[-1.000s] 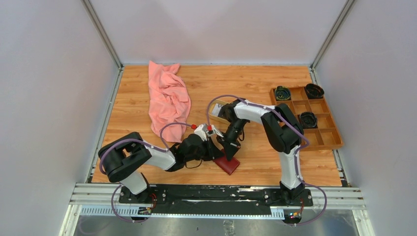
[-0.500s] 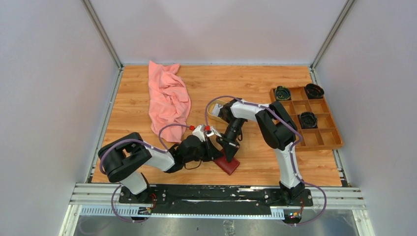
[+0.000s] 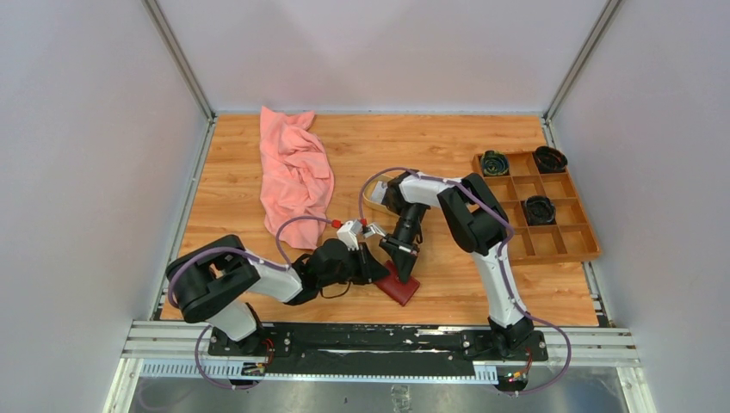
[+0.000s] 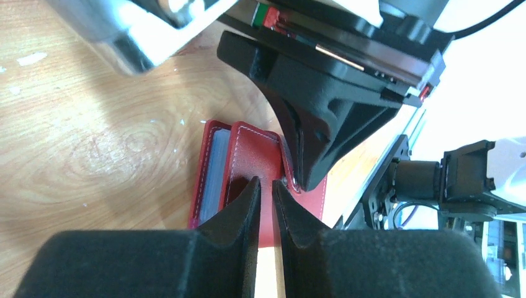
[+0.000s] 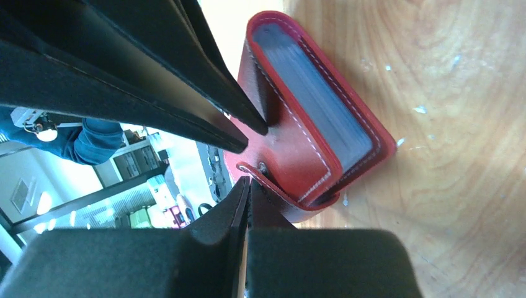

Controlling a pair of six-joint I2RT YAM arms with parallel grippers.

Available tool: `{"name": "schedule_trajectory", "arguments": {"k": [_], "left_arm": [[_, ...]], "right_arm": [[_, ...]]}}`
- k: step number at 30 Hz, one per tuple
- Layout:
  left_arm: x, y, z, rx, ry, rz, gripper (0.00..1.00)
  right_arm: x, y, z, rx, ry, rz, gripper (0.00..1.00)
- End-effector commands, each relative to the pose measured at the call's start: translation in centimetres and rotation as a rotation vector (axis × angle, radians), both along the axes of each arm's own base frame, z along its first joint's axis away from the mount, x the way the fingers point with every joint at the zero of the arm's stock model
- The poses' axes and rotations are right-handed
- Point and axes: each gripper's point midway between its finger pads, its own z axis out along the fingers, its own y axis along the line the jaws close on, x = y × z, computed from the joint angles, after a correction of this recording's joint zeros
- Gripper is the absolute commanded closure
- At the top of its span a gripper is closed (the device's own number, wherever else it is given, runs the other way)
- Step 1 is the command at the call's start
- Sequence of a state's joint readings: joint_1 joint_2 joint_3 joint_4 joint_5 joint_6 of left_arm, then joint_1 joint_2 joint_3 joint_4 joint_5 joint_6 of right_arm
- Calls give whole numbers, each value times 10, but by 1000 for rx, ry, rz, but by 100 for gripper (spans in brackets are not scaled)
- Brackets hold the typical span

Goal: Put the credit cards into the card holder
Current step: Close the card holder at the center of the board.

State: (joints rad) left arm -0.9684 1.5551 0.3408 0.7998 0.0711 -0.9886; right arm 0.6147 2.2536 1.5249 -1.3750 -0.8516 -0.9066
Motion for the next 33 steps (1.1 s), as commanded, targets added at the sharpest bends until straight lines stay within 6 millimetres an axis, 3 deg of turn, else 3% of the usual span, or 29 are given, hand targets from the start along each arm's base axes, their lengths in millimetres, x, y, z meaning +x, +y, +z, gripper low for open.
{"name": "schedule_trajectory", "arguments": {"k": [1, 7, 17, 23, 33], "left_arm": [[-3, 4, 3, 6, -50, -20, 84], [-7, 6, 3, 7, -53, -35, 84], [-14, -9, 35, -76, -82, -90, 73], [-17, -18, 19, -51, -22, -70, 72], [-8, -14, 0, 53, 19, -9, 74]], "right_arm": [[36, 0, -53, -8, -176, 42, 100], [34, 7, -55, -21, -172, 11, 100], [34, 8, -58, -41, -202, 6, 100], [33, 8, -59, -41, -207, 8, 100], [32, 10, -58, -37, -210, 13, 100]]}}
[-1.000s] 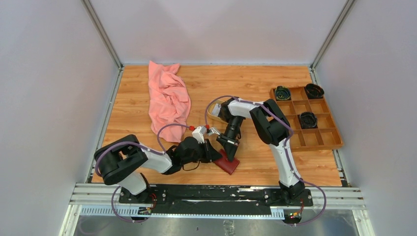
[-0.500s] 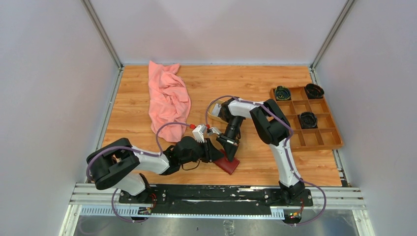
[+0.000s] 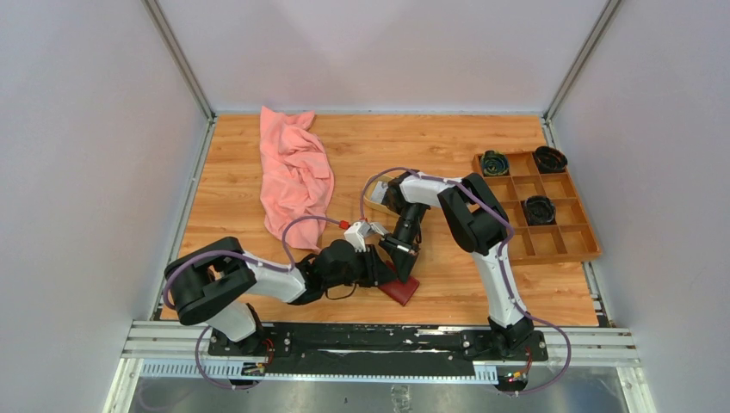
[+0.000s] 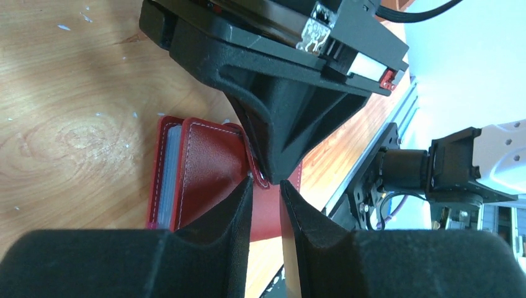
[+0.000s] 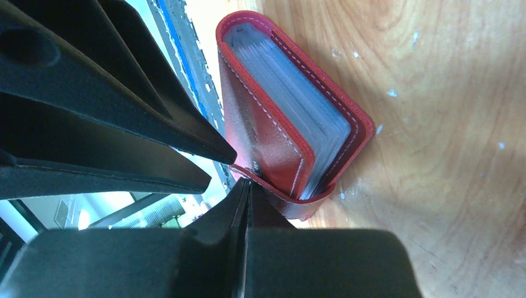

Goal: Put the credit cards into the card holder
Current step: Close the card holder at the center of the board.

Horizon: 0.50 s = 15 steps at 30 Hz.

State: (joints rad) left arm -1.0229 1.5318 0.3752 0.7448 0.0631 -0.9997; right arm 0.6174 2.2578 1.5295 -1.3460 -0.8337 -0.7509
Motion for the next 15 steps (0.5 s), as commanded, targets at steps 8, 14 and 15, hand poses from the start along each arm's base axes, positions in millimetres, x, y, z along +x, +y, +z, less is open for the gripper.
{"name": "schedule_trajectory", "arguments": {"k": [8, 14, 15], "left_arm": [[0, -5, -29, 123, 65, 4, 83], [-2, 11, -51, 244, 81, 19, 92], [-1, 14, -55, 263, 81, 27, 94]], "right_arm": [[30, 8, -58, 65, -229, 98, 100], [29, 9, -56, 71, -229, 95, 100], [30, 10, -56, 74, -230, 93, 100]]}}
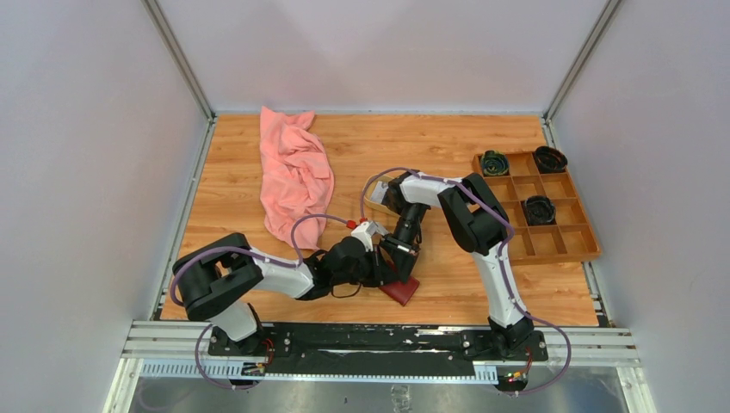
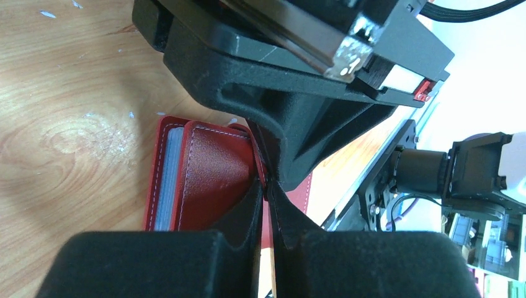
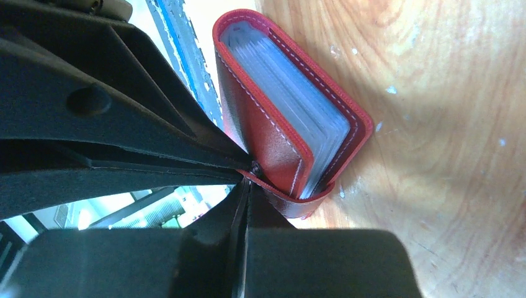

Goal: Put the credit cards into the card holder
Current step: Close the card holder at the center of the board.

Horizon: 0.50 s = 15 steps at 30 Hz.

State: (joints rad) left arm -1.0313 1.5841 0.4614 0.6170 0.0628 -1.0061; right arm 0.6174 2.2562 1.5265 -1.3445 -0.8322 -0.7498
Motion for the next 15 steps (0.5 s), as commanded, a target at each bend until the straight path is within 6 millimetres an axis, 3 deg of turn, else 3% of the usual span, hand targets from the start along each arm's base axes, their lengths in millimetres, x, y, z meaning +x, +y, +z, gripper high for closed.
{"name": "schedule_trajectory", "arguments": {"k": [1, 7, 15], "left_arm": [[-1, 26, -44, 203, 23, 40, 95], [-2, 35, -60, 253, 40, 61, 100], [-4, 45, -68, 278, 54, 73, 100]], "right_arm": [[30, 10, -55, 77, -229, 92, 100], [31, 14, -49, 96, -234, 82, 100], [42, 22, -20, 197, -266, 27, 75]]}}
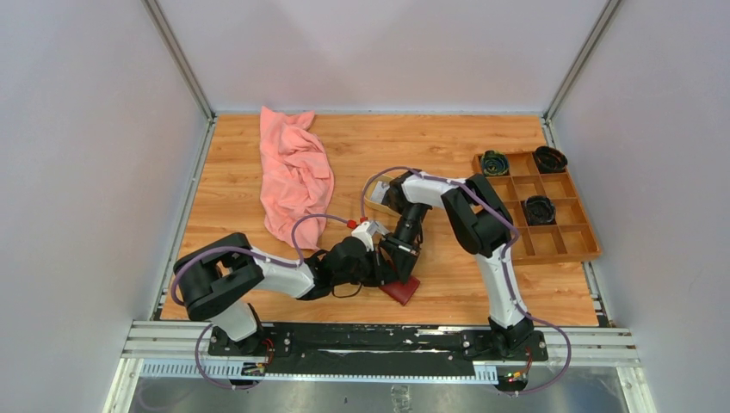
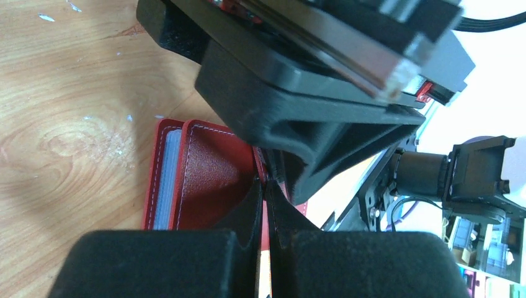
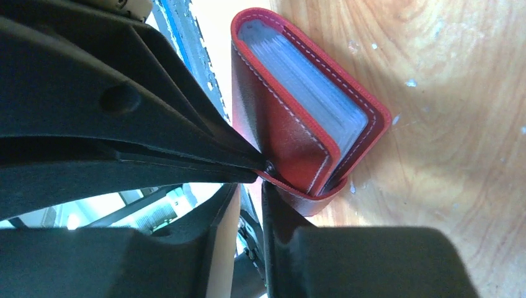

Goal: Put the credit cards into the card holder
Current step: Close the card holder at the center of the board.

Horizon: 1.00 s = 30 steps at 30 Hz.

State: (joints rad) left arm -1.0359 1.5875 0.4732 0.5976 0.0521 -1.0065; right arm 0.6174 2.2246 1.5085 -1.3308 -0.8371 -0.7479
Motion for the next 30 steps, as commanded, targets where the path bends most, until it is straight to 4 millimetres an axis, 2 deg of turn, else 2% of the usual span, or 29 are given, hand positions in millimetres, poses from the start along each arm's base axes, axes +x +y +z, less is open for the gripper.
{"name": "schedule_trajectory", "arguments": {"k": [1, 4, 11, 16, 20, 25, 30], "left_arm": [[-5, 46, -68, 267, 54, 65, 100], [-5, 47, -70, 271, 59, 64, 100], [-5, 54, -72, 276, 65, 75, 100], [-5, 56, -73, 276, 71, 79, 100], [-5, 57, -72, 275, 73, 81, 100], [-6, 61, -74, 277, 81, 88, 100], [-6, 63, -76, 279, 90, 90, 100]], "right_arm": [[44, 21, -22, 192, -251, 22, 73], [46, 22, -11, 227, -257, 7, 68], [52, 17, 10, 298, -264, -23, 68], [55, 16, 20, 341, -265, -47, 74], [54, 15, 18, 338, -262, -52, 83], [46, 9, 18, 392, -298, 2, 84], [42, 6, 39, 564, -458, 115, 83]]}}
